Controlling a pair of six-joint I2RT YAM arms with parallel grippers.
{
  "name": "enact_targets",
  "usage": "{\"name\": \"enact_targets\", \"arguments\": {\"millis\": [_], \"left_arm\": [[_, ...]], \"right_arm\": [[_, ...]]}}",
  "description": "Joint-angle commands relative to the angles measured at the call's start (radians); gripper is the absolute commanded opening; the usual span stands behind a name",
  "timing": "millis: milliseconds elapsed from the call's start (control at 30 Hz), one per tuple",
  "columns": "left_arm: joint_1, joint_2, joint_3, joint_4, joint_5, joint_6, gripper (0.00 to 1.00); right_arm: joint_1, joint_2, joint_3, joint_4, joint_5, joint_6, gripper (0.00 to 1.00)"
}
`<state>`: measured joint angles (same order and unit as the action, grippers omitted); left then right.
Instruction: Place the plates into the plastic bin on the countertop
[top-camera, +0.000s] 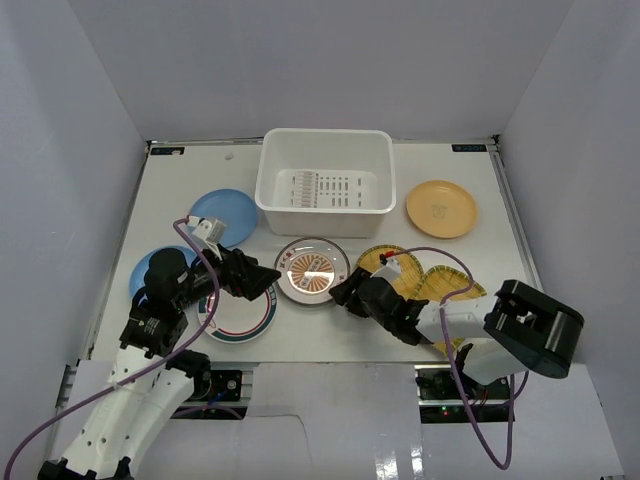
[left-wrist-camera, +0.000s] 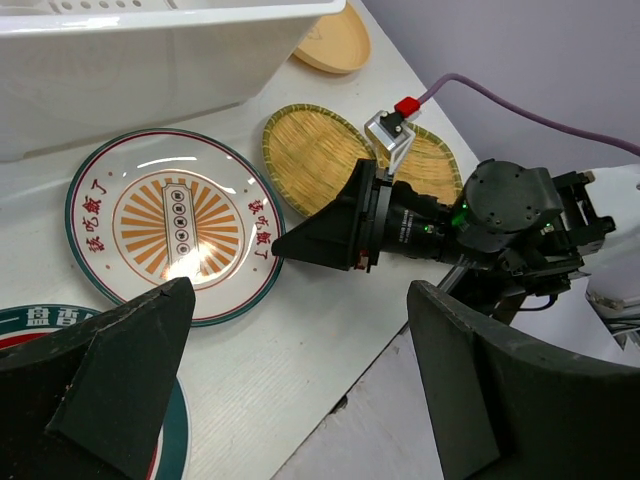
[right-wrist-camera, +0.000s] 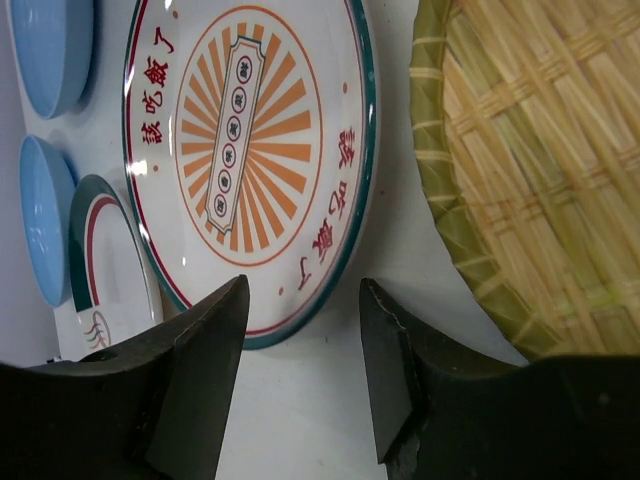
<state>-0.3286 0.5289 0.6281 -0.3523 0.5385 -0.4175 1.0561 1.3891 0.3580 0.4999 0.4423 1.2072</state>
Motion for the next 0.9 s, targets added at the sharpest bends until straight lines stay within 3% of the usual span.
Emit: {"name": "enact_targets", "arguments": {"millis": [0,67,233,267,367,500,600,667,767,833,867], "left_arm": [[-0.012,-0.026,-0.008,-0.013,-0.037,0.013,0.98],[-0.015,-0.032,-0.010,-0.013,-0.040,0.013,0.98],[-0.015,-0.038,-0.015,-0.016,-0.069,0.006,0.98],[-0.015,-0.041,-0.016,-0.017,-0.074,0.005,0.98],[-0.015,-0.040,-0.015,-0.024,-0.091,0.003,0.98],[-0.015,-0.035,-0.004,-0.031,-0.117,0.005,0.98],[-0.018,-0.027,0.028,-0.060,-0.199,0.023,0.98],[-0.020,-0.021,0.085,-0.091,-0.274,0.037,0.98],[-0.027,-0.020,0.110,-0.077,-0.310,0.026,0.98],[-0.032,-0.027,0.082,-0.048,-0.313,0.010,0.98],[-0.032,-0.029,0.070,-0.042,-0.307,0.005,0.98]], "right_arm": [[0.005,0.100,0.061,0.103,0.079,0.099,0.54],[0.007,0.128,0.056,0.156,0.091,0.117,0.45],[0.004,0.140,0.016,0.186,0.137,0.155,0.11],[0.004,0.120,-0.002,0.195,0.134,0.143,0.08],[0.021,-0.051,-0.066,0.145,0.112,0.065,0.08],[0.083,-0.455,-0.061,-0.175,0.052,-0.082,0.08],[0.101,-0.682,0.043,-0.366,0.021,-0.220,0.08],[0.099,-0.745,0.184,-0.545,0.051,-0.311,0.08],[0.085,-0.751,0.397,-0.610,0.146,-0.463,0.08],[0.050,-0.659,0.510,-0.613,0.165,-0.615,0.08],[-0.029,-0.571,0.621,-0.613,0.126,-0.659,0.08]]}}
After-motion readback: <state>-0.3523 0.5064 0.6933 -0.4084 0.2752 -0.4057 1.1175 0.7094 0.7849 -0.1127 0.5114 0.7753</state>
